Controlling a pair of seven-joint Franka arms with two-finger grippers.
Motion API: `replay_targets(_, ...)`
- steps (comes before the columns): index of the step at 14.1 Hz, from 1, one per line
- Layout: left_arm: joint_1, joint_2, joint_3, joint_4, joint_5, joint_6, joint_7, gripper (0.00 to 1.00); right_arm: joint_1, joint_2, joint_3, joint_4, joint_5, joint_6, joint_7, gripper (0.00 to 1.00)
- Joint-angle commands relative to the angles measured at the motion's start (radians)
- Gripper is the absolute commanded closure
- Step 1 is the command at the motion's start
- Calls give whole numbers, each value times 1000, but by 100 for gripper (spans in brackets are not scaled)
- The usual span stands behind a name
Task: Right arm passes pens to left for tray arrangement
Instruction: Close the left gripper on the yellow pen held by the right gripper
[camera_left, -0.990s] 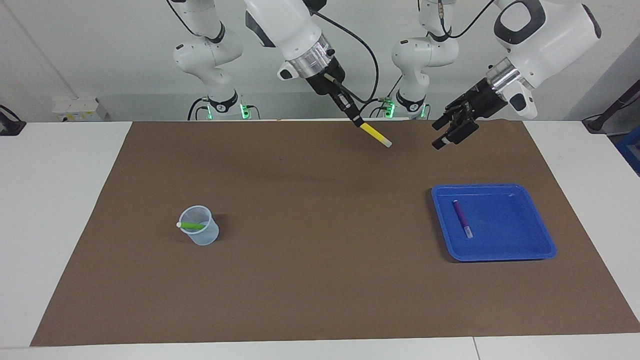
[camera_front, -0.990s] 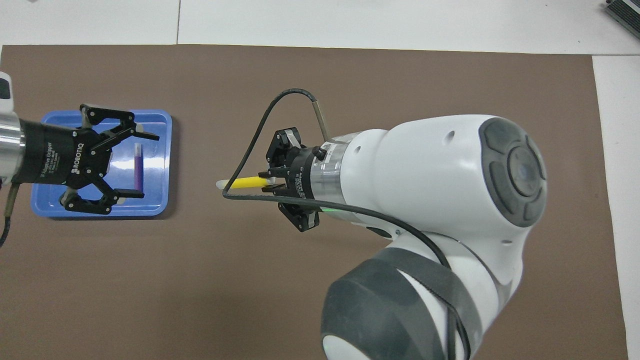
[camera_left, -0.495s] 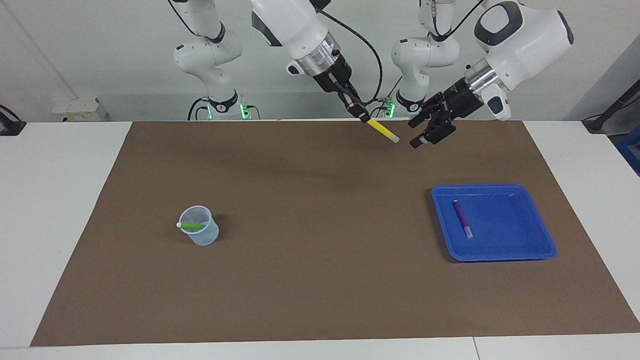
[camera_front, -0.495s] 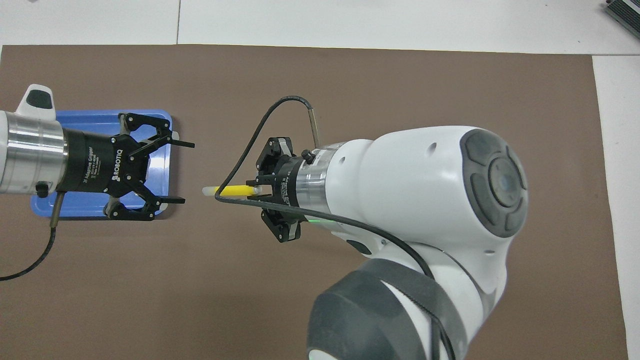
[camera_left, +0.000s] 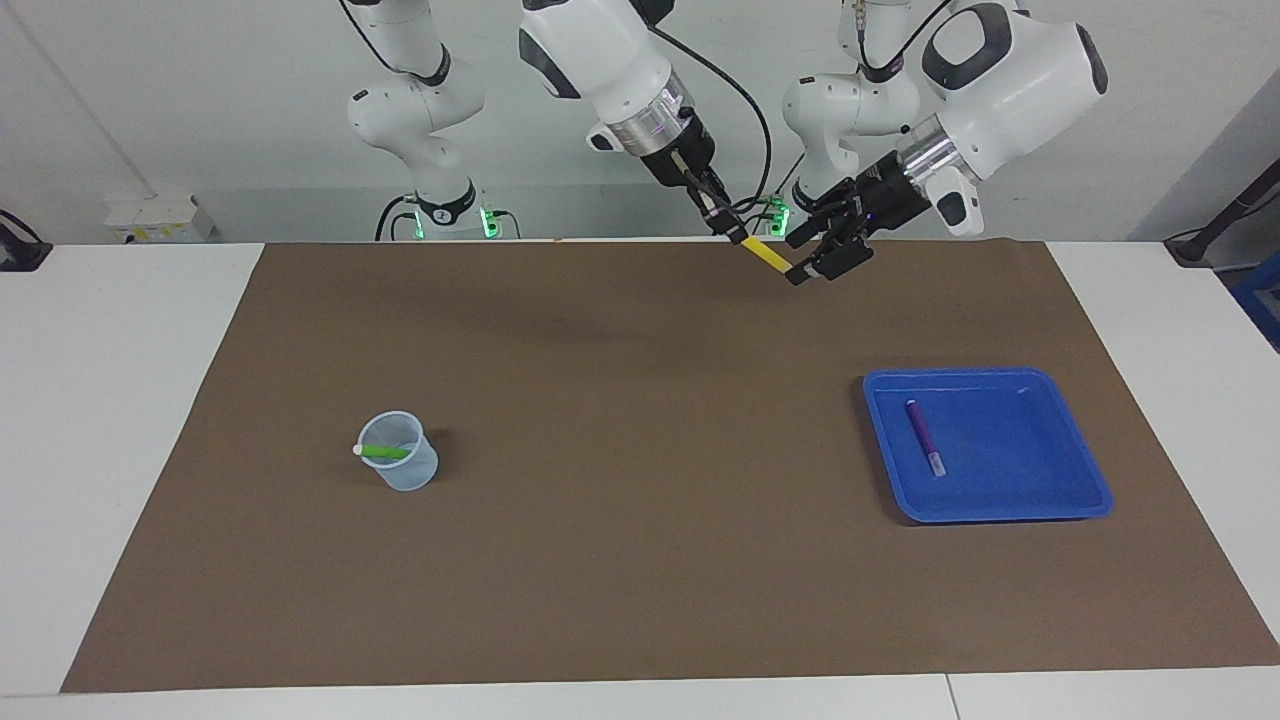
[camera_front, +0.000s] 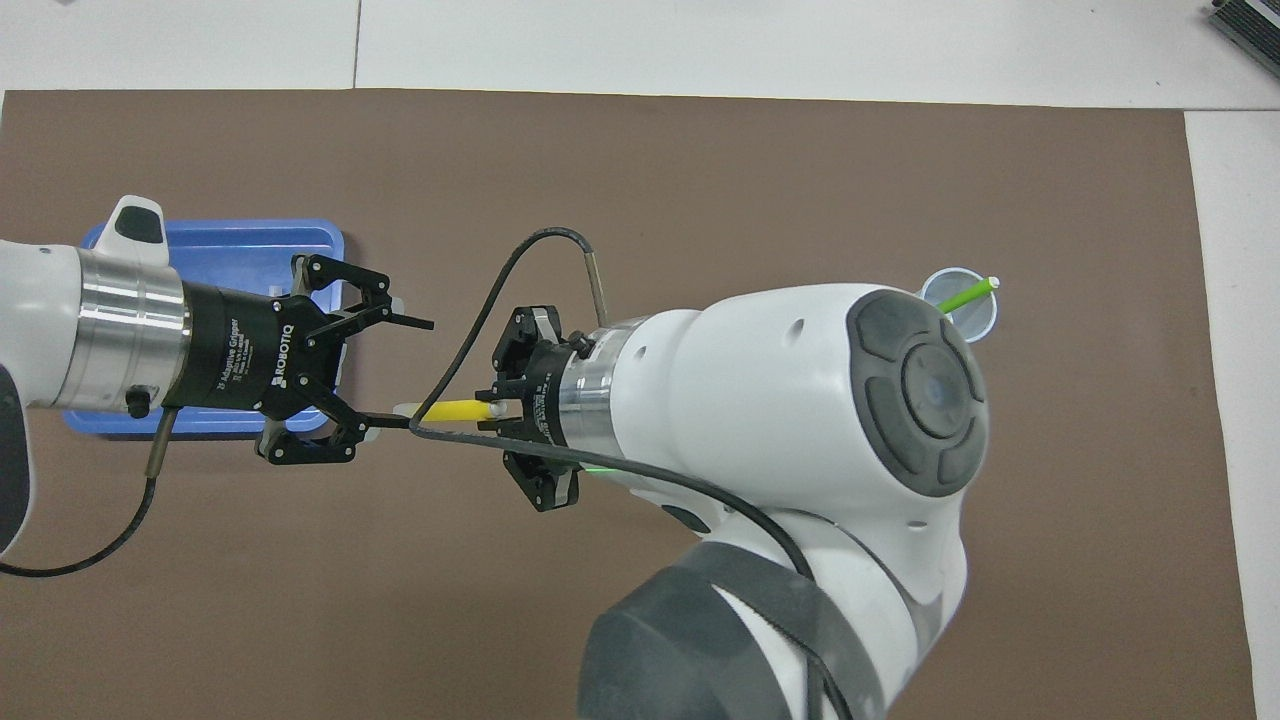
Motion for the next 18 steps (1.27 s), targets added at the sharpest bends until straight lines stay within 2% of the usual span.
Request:
replay_targets(1, -17, -51, 13, -75, -18, 33, -3, 44, 5, 1, 1, -17, 29, 39, 10, 100)
replay_targets(4, -25, -78, 15, -119, -18, 50, -2, 41, 5, 2, 1, -14, 40, 43, 8, 100)
replay_targets(7, -28, -83, 15, -126, -18, 41, 1, 44, 2, 11, 1, 4, 40, 45, 10, 100)
replay_targets(8, -33, -83, 15, -126, -18, 46, 1, 68, 2, 11, 1, 3, 40, 47, 8, 100)
replay_targets(9, -34, -83, 15, -126, -18, 47, 1, 86, 2, 11, 1, 3, 40, 45, 8, 100)
replay_targets(11, -36, -83, 15, -126, -17, 43, 1, 97, 2, 12, 1, 3, 41, 47, 8, 100)
replay_targets(12, -34, -83, 15, -126, -18, 43, 1, 100, 2, 13, 1, 3, 41, 47, 8, 100)
replay_targets(18, -36, -82, 15, -119, -15, 41, 0, 100, -1, 13, 1, 4, 41, 47, 8, 100)
